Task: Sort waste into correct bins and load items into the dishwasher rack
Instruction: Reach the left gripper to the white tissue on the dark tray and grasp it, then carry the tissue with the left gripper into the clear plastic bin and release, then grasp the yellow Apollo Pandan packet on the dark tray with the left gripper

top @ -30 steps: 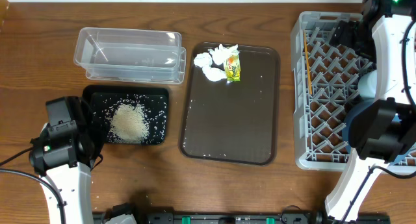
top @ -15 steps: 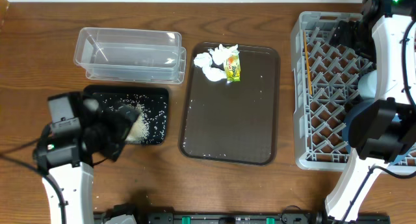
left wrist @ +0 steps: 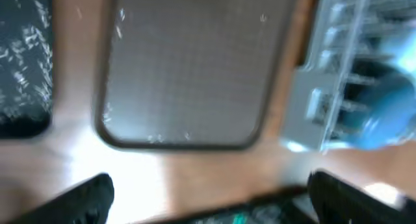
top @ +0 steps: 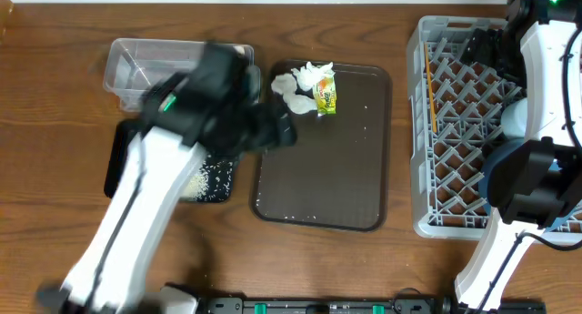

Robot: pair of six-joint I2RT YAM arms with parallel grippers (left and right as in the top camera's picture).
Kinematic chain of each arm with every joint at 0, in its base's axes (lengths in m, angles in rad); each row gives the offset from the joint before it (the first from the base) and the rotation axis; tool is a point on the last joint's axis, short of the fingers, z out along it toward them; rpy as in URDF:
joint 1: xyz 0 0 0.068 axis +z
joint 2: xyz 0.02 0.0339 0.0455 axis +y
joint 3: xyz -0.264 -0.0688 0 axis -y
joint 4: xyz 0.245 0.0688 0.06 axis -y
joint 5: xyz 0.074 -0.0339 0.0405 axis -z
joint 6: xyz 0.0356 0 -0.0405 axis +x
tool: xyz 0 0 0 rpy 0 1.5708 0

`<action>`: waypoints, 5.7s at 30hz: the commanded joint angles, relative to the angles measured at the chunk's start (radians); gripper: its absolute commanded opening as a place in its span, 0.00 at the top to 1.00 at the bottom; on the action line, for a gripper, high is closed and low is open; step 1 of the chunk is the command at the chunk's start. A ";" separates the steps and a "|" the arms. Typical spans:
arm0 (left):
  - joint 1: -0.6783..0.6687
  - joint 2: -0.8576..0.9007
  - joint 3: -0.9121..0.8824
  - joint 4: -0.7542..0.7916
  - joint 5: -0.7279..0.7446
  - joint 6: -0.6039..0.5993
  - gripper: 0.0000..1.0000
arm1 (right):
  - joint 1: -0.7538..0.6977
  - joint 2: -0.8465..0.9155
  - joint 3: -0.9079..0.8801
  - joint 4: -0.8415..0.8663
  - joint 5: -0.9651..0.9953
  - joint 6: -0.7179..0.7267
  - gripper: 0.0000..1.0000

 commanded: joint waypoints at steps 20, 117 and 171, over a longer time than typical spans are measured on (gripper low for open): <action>-0.063 0.615 0.184 0.486 -0.343 -0.003 0.09 | -0.003 -0.040 0.016 -0.002 0.005 0.017 0.01; -0.114 0.682 0.151 0.701 -0.338 0.025 0.19 | -0.003 -0.040 0.016 -0.002 0.005 0.016 0.01; -0.181 0.769 0.120 0.673 -0.343 -0.073 0.94 | -0.003 -0.040 0.016 -0.002 0.005 0.016 0.01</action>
